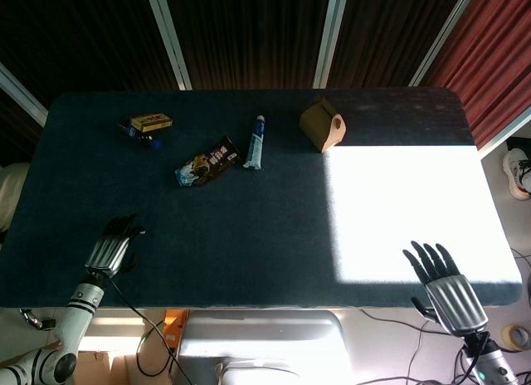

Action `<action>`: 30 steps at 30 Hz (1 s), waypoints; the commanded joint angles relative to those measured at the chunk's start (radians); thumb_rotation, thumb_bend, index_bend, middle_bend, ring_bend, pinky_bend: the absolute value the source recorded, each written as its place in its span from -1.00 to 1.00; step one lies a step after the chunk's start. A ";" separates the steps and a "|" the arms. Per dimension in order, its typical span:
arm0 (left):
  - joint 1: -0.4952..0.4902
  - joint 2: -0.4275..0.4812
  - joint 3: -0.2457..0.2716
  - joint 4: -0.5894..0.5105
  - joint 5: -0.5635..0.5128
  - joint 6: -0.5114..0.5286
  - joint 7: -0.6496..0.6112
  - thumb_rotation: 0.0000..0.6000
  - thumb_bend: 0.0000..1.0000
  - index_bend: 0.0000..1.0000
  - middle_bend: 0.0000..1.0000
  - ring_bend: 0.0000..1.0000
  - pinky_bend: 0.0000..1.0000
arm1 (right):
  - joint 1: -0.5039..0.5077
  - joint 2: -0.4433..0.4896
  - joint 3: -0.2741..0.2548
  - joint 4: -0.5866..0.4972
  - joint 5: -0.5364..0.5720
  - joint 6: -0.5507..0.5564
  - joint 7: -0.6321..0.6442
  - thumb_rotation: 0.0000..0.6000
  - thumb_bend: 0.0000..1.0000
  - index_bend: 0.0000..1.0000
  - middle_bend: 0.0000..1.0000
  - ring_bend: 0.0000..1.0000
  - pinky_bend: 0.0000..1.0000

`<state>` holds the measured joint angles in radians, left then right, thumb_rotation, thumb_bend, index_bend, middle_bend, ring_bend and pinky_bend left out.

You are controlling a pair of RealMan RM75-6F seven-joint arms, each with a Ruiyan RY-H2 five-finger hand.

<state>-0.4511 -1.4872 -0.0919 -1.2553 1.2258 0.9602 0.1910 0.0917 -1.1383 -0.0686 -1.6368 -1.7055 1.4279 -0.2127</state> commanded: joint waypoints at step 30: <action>-0.013 -0.016 0.010 0.032 -0.045 -0.021 0.021 1.00 -0.04 -0.48 -1.00 -1.00 -0.90 | 0.003 -0.003 0.001 -0.003 0.005 -0.004 -0.010 1.00 -0.56 -1.00 -1.00 -1.00 -1.00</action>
<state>-0.4640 -1.5032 -0.0821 -1.2236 1.1810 0.9397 0.2123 0.0946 -1.1412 -0.0676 -1.6394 -1.7007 1.4235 -0.2229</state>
